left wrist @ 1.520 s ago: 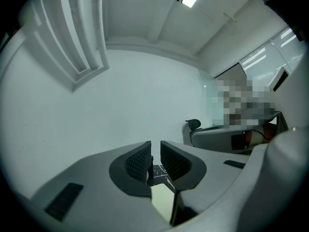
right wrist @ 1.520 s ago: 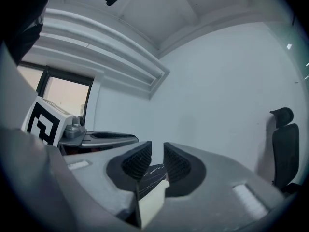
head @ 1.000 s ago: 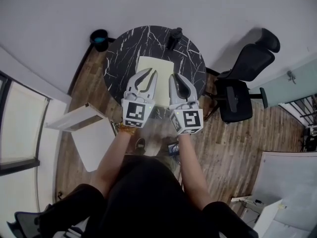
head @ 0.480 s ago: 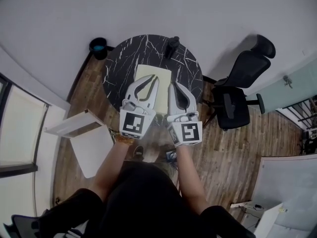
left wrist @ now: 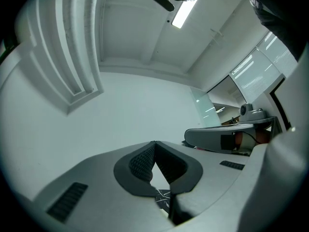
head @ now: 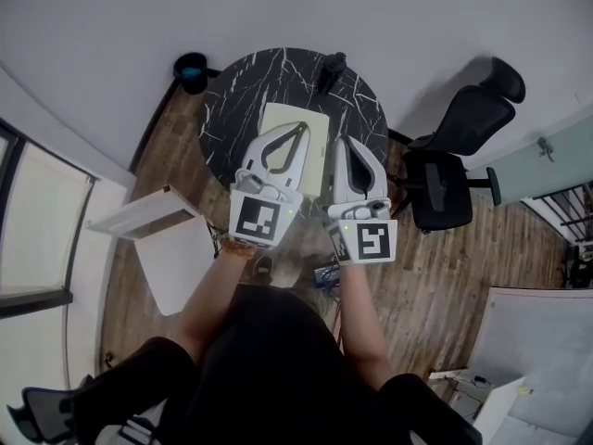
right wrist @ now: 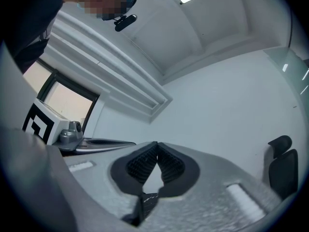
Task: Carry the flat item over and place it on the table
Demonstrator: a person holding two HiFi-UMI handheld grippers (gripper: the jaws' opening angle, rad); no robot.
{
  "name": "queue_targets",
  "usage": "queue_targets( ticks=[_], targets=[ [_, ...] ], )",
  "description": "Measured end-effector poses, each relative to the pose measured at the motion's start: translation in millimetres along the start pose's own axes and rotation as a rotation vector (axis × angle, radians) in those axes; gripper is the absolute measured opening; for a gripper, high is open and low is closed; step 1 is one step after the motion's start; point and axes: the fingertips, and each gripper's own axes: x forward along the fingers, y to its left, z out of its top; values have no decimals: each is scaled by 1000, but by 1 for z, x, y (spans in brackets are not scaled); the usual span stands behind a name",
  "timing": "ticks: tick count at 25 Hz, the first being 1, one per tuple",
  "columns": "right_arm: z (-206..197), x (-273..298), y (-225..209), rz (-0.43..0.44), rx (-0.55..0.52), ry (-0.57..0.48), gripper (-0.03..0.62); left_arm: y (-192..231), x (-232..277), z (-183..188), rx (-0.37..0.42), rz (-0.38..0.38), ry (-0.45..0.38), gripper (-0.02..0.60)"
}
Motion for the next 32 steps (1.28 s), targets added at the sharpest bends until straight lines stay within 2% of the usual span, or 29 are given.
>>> queue_targets(
  ticks=[7, 20, 24, 26, 29, 32],
  targets=[
    [-1, -4, -1, -13, 4, -3, -2, -1, -1, -2, 98, -18, -6, 5],
    [11, -5, 2, -33, -5, -31, -2, -1, -4, 6, 83, -14, -4, 6],
    [19, -8, 2, -43, -30, -22, -2, -4, -6, 12, 21, -17, -3, 5],
    [20, -8, 1, -55, -27, -3, -2, -2, -6, 12, 30, -26, 4, 6],
    [33, -4, 5, -46, -27, -39, -2, -2, -7, 12, 44, -31, 17, 6],
    [35, -6, 3, -45, -45, -30, -2, -7, -8, 7, 36, -37, 26, 6]
  ],
)
